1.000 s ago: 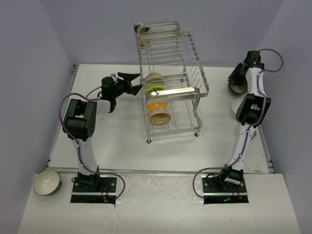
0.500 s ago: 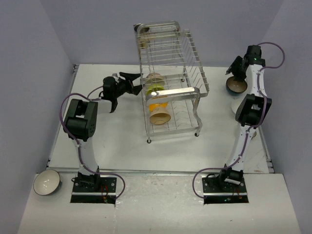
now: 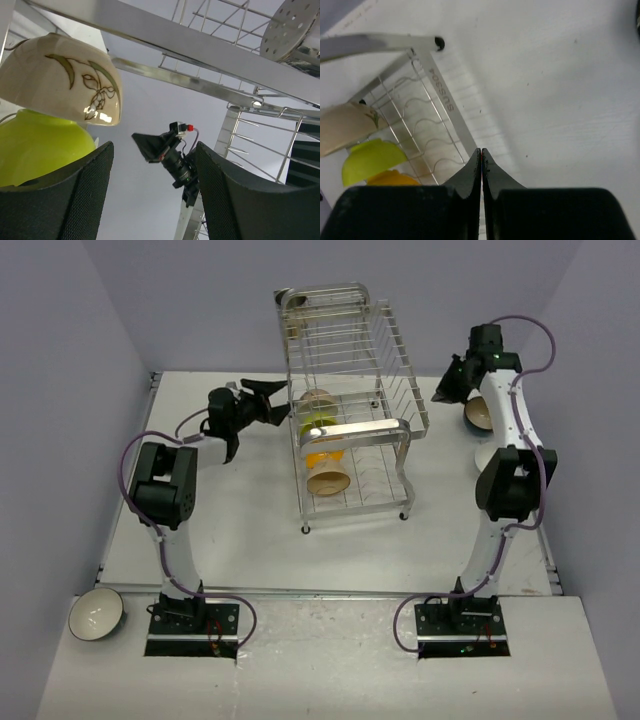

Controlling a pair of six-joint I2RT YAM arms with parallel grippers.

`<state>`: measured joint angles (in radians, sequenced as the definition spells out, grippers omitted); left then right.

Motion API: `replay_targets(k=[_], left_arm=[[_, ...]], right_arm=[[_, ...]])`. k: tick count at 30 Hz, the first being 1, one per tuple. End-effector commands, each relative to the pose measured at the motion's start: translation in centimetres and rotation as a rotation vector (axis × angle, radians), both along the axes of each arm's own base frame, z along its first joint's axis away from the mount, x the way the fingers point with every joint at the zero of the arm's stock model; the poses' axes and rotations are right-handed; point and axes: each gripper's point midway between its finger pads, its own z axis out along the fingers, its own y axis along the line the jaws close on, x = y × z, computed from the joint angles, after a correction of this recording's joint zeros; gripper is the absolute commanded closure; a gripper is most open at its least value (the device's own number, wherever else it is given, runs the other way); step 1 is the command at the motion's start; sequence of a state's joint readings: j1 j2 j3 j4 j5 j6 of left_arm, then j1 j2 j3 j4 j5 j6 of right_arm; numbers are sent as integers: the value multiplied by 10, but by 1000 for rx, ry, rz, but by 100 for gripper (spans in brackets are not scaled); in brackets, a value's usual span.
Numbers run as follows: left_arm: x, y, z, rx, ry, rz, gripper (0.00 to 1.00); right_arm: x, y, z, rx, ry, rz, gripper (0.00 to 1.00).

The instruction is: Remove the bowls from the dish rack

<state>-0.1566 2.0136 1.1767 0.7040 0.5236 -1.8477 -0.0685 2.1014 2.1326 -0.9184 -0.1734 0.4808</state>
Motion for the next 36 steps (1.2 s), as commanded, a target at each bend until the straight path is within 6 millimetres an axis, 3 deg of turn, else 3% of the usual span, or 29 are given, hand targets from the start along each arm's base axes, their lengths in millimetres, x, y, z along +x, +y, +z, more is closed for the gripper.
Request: replay_targets(k=[1,6,7,10,17,36], left_arm=[[5,-1,35,18,-51,8,33],[9,-13,45,46,-70,0,33],[9,-15,44,48,-63,-3,34],[7,-20,45,51,-64,-10,34],[7,-20,56,50,-77,-8,35],[5,-21,66,27,-92,-16,35]], right_arm=[[-36,18,1,55,67,-5,100],[-69,34,-21,35,181,5,100],[-75,46,-17,20,169,30,100],[-98,61,-34,23,226,54,100],[-135,73,-60,12,290,50,100],[-172,70,-109,7,370,31,100]])
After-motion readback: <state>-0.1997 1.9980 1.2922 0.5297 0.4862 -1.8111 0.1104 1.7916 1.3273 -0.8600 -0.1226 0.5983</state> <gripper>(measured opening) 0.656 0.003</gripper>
